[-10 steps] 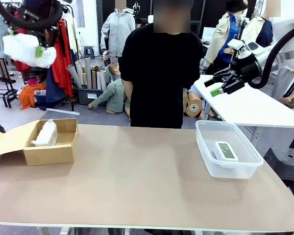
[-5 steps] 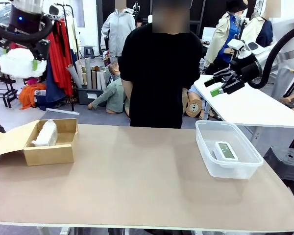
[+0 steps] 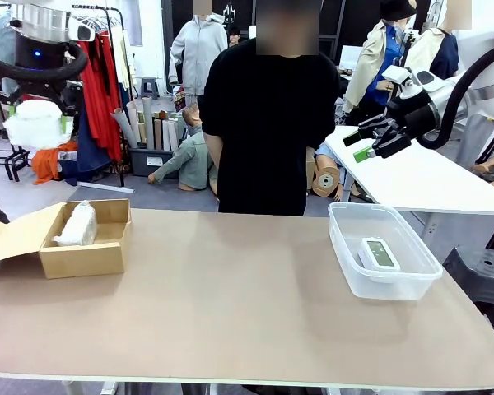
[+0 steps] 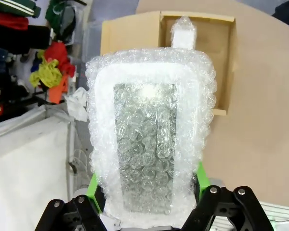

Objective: Separate and place wrapped and unwrapped clocks.
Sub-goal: If the picked Digital clock is wrapped, place it in the Package Box ; if not, place it in the Organizing box.

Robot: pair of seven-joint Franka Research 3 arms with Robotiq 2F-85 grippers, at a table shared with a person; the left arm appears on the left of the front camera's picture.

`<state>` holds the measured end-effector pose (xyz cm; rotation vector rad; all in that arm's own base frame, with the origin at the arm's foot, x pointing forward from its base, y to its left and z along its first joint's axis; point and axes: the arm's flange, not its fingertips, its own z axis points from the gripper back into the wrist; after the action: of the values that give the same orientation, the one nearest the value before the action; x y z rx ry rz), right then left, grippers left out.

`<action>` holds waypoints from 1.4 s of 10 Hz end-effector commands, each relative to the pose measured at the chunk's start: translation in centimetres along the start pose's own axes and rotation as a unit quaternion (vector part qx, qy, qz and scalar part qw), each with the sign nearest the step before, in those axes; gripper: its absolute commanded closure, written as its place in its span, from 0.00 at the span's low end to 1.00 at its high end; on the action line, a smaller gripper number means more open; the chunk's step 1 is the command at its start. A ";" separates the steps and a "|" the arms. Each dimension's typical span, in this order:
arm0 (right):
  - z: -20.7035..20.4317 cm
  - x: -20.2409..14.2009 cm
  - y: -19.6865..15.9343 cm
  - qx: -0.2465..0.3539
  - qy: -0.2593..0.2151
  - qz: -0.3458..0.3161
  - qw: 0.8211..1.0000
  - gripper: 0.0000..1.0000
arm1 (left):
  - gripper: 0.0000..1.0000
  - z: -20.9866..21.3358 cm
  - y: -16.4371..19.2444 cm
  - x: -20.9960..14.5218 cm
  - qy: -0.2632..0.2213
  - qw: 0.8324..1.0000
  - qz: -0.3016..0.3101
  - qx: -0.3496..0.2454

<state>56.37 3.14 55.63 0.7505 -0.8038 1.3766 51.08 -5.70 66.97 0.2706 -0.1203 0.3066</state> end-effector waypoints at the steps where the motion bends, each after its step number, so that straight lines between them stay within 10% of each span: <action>1: 0.1 0.1 0.1 -0.001 0.000 0.004 1.000 0.00 | 1.00 0.2 0.3 0.2 -0.012 1.000 -0.014 0.014; 9: 0.1 0.1 0.1 -0.001 0.000 0.004 1.000 0.00 | 1.00 -7.0 1.4 -0.9 0.023 0.983 0.127 -0.130; 14: 0.1 0.1 0.1 -0.001 0.000 0.004 1.000 0.00 | 1.00 -14.9 1.4 -3.7 0.070 0.972 0.075 -0.209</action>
<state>56.37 3.14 55.63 0.7505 -0.8037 1.3765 48.96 -2.39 53.17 -0.1306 -0.0719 0.4960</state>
